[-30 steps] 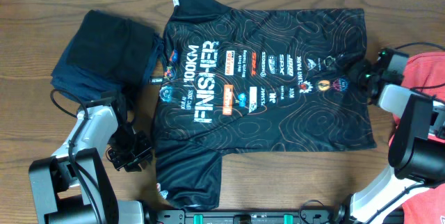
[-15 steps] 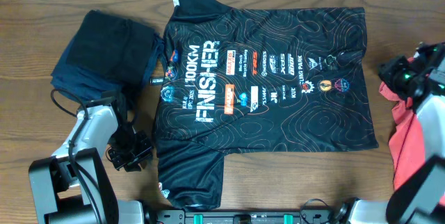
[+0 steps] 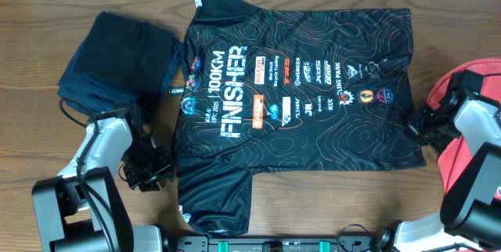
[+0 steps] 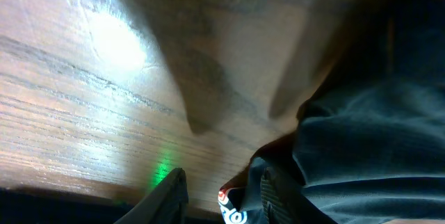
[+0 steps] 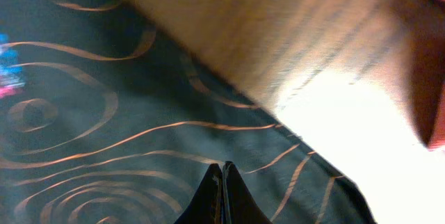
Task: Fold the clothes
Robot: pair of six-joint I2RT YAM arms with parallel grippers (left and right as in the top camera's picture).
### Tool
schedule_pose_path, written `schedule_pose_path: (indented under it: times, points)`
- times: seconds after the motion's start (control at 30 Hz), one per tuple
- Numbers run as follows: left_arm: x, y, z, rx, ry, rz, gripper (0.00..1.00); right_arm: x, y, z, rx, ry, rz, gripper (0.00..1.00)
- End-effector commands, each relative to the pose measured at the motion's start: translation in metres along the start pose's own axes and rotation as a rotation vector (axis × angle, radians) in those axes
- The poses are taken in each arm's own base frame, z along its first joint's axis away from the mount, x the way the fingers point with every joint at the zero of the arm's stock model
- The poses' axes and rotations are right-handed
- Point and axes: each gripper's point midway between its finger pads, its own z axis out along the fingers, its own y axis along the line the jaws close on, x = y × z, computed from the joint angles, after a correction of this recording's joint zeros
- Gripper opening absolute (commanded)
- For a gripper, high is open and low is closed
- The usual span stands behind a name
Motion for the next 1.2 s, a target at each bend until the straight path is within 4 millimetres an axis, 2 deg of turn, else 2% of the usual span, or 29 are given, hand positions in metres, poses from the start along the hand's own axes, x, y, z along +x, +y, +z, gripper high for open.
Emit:
schedule_pose_path:
  times: [0.0, 0.07, 0.2, 0.33, 0.4, 0.53, 0.63, 0.7, 0.77, 0.8, 0.93, 1.03, 1.17]
  points:
    - [-0.008, -0.006, -0.01, 0.029, -0.033, 0.02, 0.42, 0.006, -0.036, 0.017, 0.152, 0.027, 0.062, 0.01]
    - [-0.009, -0.01, -0.013, 0.048, -0.036, 0.021, 0.45, 0.009, -0.057, 0.021, 0.227, 0.038, 0.083, 0.01]
    - [-0.011, -0.013, -0.021, 0.052, -0.042, 0.023, 0.49, 0.01, -0.093, 0.008, 0.348, 0.046, 0.129, 0.01]
    - [-0.015, -0.015, -0.029, 0.055, -0.055, 0.04, 0.51, 0.015, -0.11, -0.007, 0.362, 0.072, 0.187, 0.01]
    - [-0.016, -0.016, -0.032, 0.056, -0.056, 0.04, 0.53, 0.015, -0.106, -0.012, 0.311, 0.07, 0.203, 0.01]
    - [-0.012, -0.015, -0.033, 0.051, -0.041, 0.043, 0.55, 0.006, -0.071, -0.024, 0.1, 0.036, 0.099, 0.06]
    - [-0.008, -0.014, -0.033, 0.049, -0.027, 0.051, 0.55, -0.005, -0.04, -0.048, -0.076, -0.037, 0.0, 0.09]
    - [-0.007, -0.014, -0.033, 0.05, -0.021, 0.06, 0.55, -0.004, -0.019, -0.066, -0.202, -0.067, -0.028, 0.11]
    - [-0.005, -0.018, -0.033, 0.07, -0.013, 0.078, 0.55, -0.001, -0.015, -0.076, -0.228, -0.08, -0.033, 0.12]
    - [-0.005, -0.019, -0.033, 0.08, -0.011, 0.083, 0.55, 0.002, -0.022, -0.077, -0.191, -0.078, -0.02, 0.13]
    - [-0.005, -0.022, -0.033, 0.097, -0.013, 0.085, 0.56, 0.019, -0.059, -0.062, 0.008, -0.029, 0.091, 0.18]
    - [-0.006, -0.023, -0.033, 0.1, -0.017, 0.086, 0.56, 0.034, -0.068, -0.038, 0.034, 0.007, 0.143, 0.17]
    - [-0.007, -0.023, -0.033, 0.1, -0.018, 0.086, 0.56, 0.051, -0.074, -0.003, 0.026, 0.019, 0.197, 0.09]
